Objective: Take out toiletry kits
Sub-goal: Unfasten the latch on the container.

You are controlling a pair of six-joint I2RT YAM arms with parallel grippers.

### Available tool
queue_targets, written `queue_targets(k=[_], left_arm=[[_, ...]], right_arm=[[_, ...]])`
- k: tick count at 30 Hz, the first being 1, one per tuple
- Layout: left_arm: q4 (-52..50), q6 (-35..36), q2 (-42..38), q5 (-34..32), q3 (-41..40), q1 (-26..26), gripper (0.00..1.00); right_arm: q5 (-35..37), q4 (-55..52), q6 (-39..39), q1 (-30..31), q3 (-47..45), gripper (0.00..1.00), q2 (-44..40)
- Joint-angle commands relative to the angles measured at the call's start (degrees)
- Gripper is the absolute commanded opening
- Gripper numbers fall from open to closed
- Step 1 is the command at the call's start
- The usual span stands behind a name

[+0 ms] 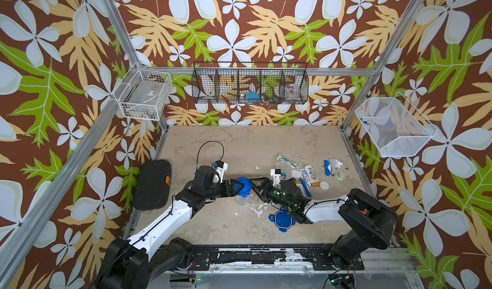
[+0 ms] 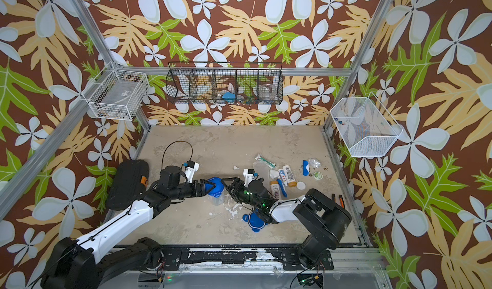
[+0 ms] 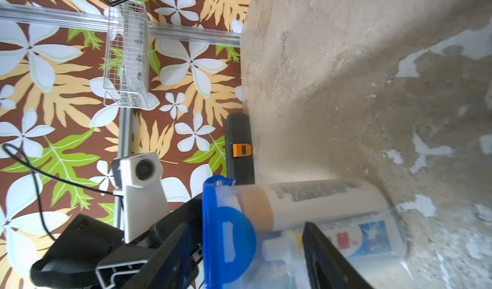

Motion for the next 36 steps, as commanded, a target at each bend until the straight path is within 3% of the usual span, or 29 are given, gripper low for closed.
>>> queue_targets(k=[1, 11, 19, 28, 34, 36], left_arm=[[1.4, 0.2, 0.2, 1.1, -0.8, -0.1, 0.77], [0.2, 0.5, 1.2, -2.0, -2.6, -0.4, 0.71], [-6.1, 1.9, 1.8, -10.2, -1.3, -3.3, 0.66], [-8.2, 2.3, 5.0, -13.5, -0.7, -6.0, 0.59], [-9.0, 2.0, 5.3, -15.4, -0.7, -9.2, 0.58], [-9.0, 1.3, 5.3, -15.2, -0.8, -9.5, 0.58]], right_arm=[[0.0, 8.7, 2.7, 0.0, 0.0, 0.65, 1.0], [-1.1, 13.9, 5.4, 0.0, 0.4, 0.52, 5.1], [-0.3, 11.6, 3.4, -0.4, 1.5, 0.32, 5.0], [0.1, 7.9, 0.7, -2.0, 1.7, 0.13, 2.9], [1.0, 5.6, -0.3, -3.5, -0.1, 0.26, 0.0], [0.7, 5.6, -0.1, -3.8, -0.3, 0.37, -0.3]])
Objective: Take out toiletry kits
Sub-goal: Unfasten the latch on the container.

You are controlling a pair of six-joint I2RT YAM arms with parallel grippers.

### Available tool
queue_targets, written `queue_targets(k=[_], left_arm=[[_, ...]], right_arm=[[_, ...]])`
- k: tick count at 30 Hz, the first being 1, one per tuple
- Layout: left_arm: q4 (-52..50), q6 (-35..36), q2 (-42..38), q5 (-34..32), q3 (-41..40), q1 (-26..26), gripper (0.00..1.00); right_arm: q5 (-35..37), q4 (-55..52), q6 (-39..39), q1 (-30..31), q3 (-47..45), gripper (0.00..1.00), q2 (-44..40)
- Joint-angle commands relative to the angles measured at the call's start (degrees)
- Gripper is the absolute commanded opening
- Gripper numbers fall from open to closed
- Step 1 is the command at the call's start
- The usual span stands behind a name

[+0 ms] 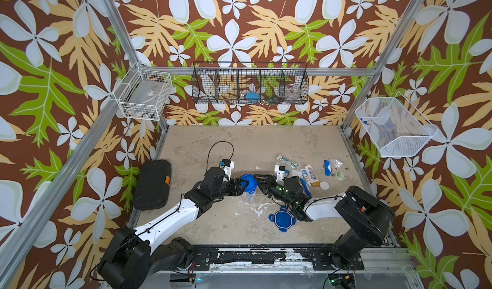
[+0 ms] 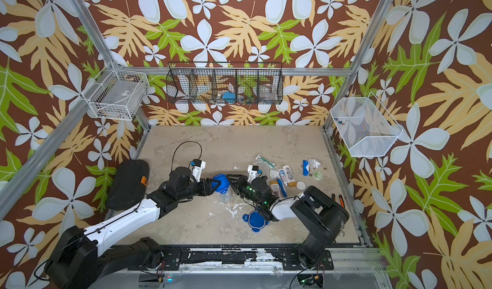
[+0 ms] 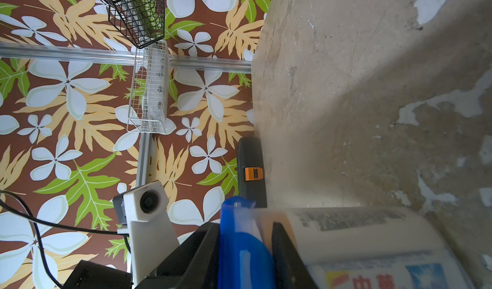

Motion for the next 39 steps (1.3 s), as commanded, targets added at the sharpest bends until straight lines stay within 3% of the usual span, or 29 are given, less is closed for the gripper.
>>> queue_targets(k=[1, 7, 15, 21, 26, 33, 39], left_arm=[[-15.7, 1.1, 0.9, -2.4, -0.9, -0.6, 0.6], [-15.7, 0.6, 2.2, -4.5, 4.1, -0.6, 0.76], [-8.7, -1.8, 3.1, 2.6, 7.2, -0.6, 0.89], [-3.3, -4.1, 3.1, 6.0, 3.9, -0.6, 0.86], [-4.9, -4.1, 3.4, 4.4, 3.1, -0.6, 0.79], [-10.7, -2.2, 4.6, 0.3, 0.4, -0.6, 0.68], [-10.8, -1.0, 7.0, 0.4, -0.6, -0.6, 0.66]], right_arm=[[-0.7, 3.3, -0.4, -0.3, -0.1, 0.41, -0.7], [-1.0, 4.7, 1.9, -0.3, -1.2, 0.47, 0.5], [-0.8, 5.1, 3.2, -0.5, -3.3, 0.54, -0.6], [-1.7, 6.6, 4.2, -0.5, -2.7, 0.44, -0.1], [-2.2, 6.6, 4.4, -0.6, -2.1, 0.28, -0.1], [-2.1, 4.4, 1.2, -2.4, -1.2, 0.21, -0.9], [-3.0, 1.6, -1.3, -4.2, 0.4, 0.15, -1.5]])
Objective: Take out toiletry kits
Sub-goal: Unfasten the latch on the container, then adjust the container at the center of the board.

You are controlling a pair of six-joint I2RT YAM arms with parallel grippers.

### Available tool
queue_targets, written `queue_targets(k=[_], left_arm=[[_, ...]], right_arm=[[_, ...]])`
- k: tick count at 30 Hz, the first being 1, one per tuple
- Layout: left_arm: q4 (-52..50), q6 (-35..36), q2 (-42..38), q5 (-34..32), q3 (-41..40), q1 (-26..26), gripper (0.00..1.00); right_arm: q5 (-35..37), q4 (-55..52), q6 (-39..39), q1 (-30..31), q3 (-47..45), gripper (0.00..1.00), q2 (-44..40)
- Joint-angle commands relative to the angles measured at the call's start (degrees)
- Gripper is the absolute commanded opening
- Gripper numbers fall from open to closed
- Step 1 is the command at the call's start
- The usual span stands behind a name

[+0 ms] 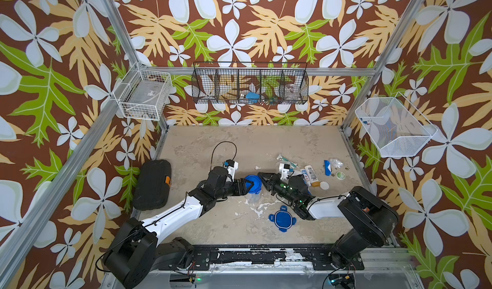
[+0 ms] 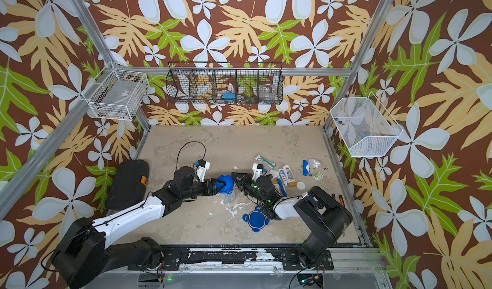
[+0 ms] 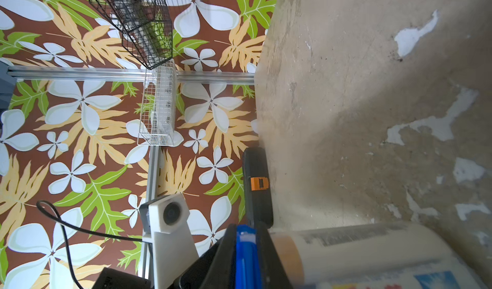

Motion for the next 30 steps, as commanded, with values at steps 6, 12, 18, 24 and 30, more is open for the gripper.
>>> queue_targets(k=[6, 12, 18, 24, 30], left_arm=[[-17.4, 3.6, 3.2, -4.7, 1.4, -0.1, 0.68], [-20.2, 3.6, 1.2, -6.2, 8.1, -0.1, 0.84], [-20.2, 3.3, 0.5, -4.4, 15.9, -0.1, 0.9], [-17.7, 3.4, 0.2, -3.4, 17.1, -0.1, 0.93], [-16.6, 5.0, 1.9, -3.6, 15.7, -0.1, 0.9]], right_arm=[[-3.7, -12.9, -11.0, -2.4, 4.7, 0.35, -5.7], [4.0, -48.0, -24.9, -2.4, 13.1, 0.53, -13.4], [12.0, -70.9, -32.5, -2.4, 17.3, 0.55, -18.3], [12.0, -78.9, -36.4, -2.4, 19.8, 0.51, -18.7], [7.0, -79.5, -40.6, -2.1, 24.7, 0.49, -12.9]])
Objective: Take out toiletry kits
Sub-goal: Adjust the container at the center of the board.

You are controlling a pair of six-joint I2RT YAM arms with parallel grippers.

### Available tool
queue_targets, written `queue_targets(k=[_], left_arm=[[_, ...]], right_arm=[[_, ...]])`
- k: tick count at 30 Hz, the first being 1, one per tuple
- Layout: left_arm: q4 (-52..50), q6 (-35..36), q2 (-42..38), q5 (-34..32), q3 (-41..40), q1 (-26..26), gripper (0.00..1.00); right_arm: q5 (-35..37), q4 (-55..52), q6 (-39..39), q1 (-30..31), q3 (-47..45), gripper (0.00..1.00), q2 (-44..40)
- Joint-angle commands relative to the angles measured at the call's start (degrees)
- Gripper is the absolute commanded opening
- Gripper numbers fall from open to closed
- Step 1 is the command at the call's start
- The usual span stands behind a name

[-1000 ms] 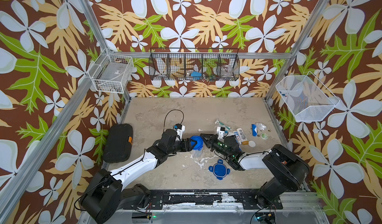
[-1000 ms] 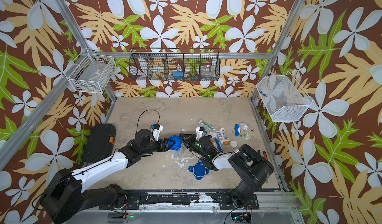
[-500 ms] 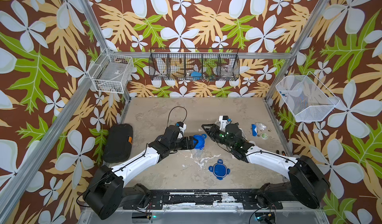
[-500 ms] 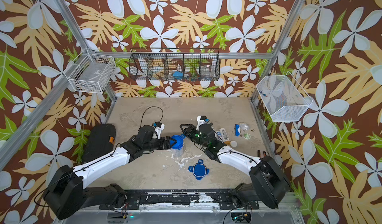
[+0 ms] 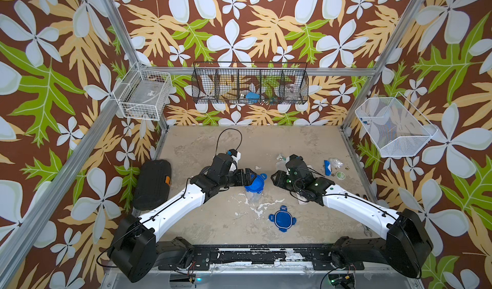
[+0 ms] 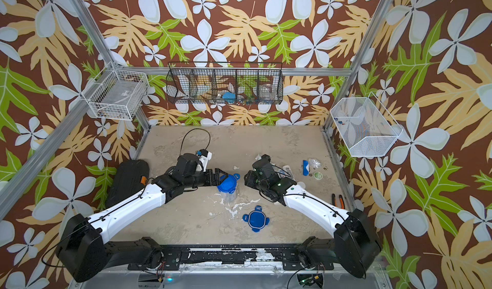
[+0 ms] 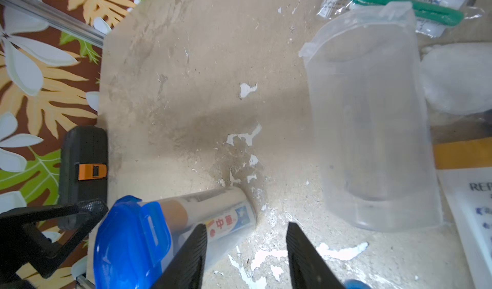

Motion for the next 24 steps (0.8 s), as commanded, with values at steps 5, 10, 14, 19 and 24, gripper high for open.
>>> queue_targets(k=[5, 10, 14, 19, 24], left_arm=[[1.0, 3.5, 0.9, -0.9, -0.2, 0.0, 0.9], [1.3, 3.8, 1.6, -0.1, -0.9, 0.0, 0.89], [1.3, 4.2, 1.2, -0.5, -2.0, 0.0, 0.88], [1.2, 4.2, 1.1, -1.5, -2.2, 0.0, 0.88], [0.6, 4.7, 2.2, -2.8, -1.2, 0.0, 0.88]], right_arm=[[-2.2, -4.7, -7.0, 0.7, 9.3, 0.49, 8.5], [-4.3, -5.2, -10.1, 0.7, 15.6, 0.5, 13.8], [-5.8, -6.5, -12.2, 0.8, 20.8, 0.5, 18.7], [-8.7, -6.7, -15.1, 1.3, 27.1, 0.5, 24.2], [-8.5, -11.6, -18.3, 2.8, 36.2, 0.51, 30.5]])
